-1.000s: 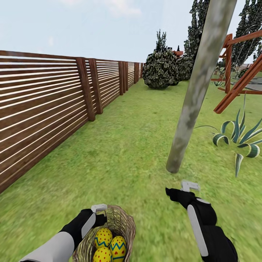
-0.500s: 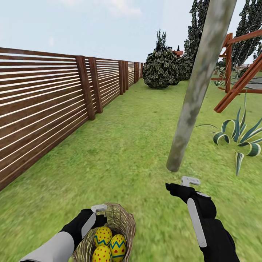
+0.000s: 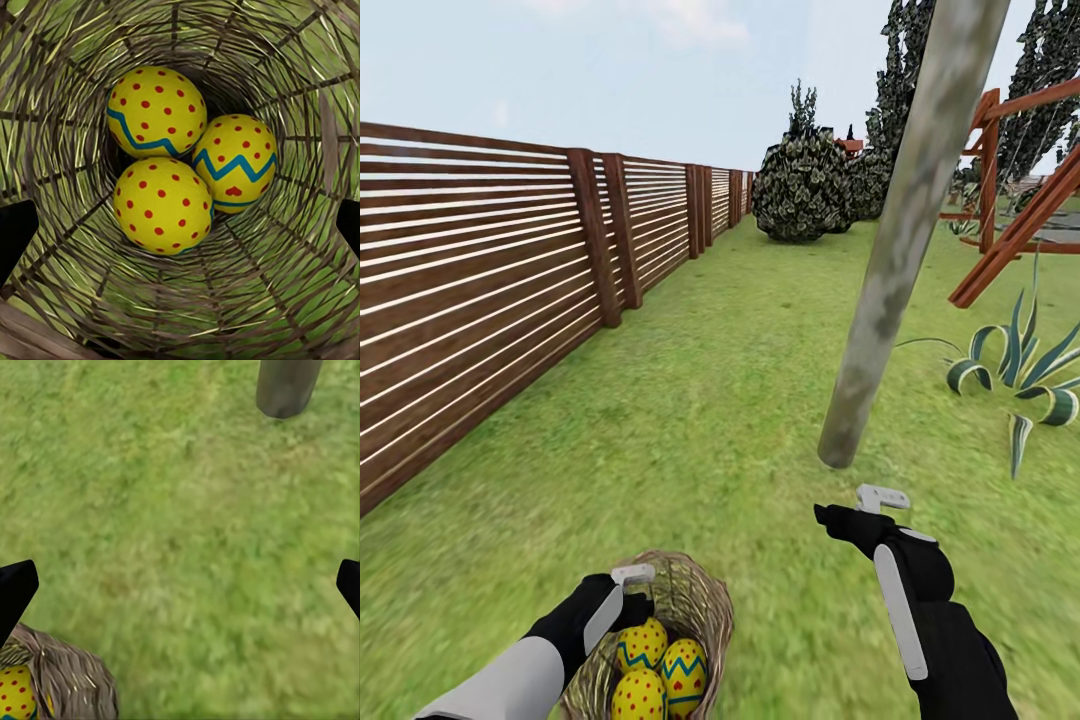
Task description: Take the three Easter eggs out of the wicker basket on the lawn in the garden, then place them on the lawn next to a single tree (choose any tree) so that all three eggs are next to the same tree and none are left in the basket.
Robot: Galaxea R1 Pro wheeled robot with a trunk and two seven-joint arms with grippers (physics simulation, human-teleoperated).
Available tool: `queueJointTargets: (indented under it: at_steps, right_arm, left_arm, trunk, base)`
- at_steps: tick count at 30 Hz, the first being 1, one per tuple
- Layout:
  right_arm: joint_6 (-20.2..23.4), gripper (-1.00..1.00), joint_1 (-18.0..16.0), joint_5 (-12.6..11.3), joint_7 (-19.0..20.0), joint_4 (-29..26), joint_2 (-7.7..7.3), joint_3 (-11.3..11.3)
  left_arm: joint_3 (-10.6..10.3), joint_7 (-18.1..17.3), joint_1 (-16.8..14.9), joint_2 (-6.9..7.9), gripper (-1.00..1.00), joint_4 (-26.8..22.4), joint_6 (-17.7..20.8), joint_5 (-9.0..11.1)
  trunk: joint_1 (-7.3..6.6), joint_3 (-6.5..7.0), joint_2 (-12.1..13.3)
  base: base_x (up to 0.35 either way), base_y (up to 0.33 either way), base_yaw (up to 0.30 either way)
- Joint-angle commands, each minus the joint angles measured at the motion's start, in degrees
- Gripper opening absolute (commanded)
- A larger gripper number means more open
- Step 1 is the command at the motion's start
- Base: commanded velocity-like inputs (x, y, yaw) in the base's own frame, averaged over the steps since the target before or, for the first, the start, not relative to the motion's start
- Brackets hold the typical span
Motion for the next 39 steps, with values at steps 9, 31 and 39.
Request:
queueJointTargets:
  at_steps: [9, 31, 39]
  right_arm:
    - [0.25, 1.0, -0.02, -0.61, -0.48, -0.06, 0.04, 0.13]
    - [3.73, 1.0, -0.2, -0.63, -0.4, -0.06, 0.11, 0.33]
    - [3.86, 1.0, -0.16, -0.68, -0.34, -0.06, 0.07, 0.29]
  left_arm:
    - [-0.53, 0.44, -0.02, 0.04, 1.0, -0.11, 0.36, 2.87]
    - [-0.6, 0.44, -0.02, 0.12, 1.0, -0.2, 0.18, 3.6]
    - [-0.6, 0.68, -0.02, 0.13, 1.0, -0.21, -0.04, 3.53]
  trunk:
    - [1.98, -1.67, -3.65]
    - [6.81, -5.62, -12.47]
    - [8.57, -7.06, -15.68]
  base:
    - [0.0, 0.0, 0.0]
    - [0.0, 0.0, 0.0]
    - [0.0, 0.0, 0.0]
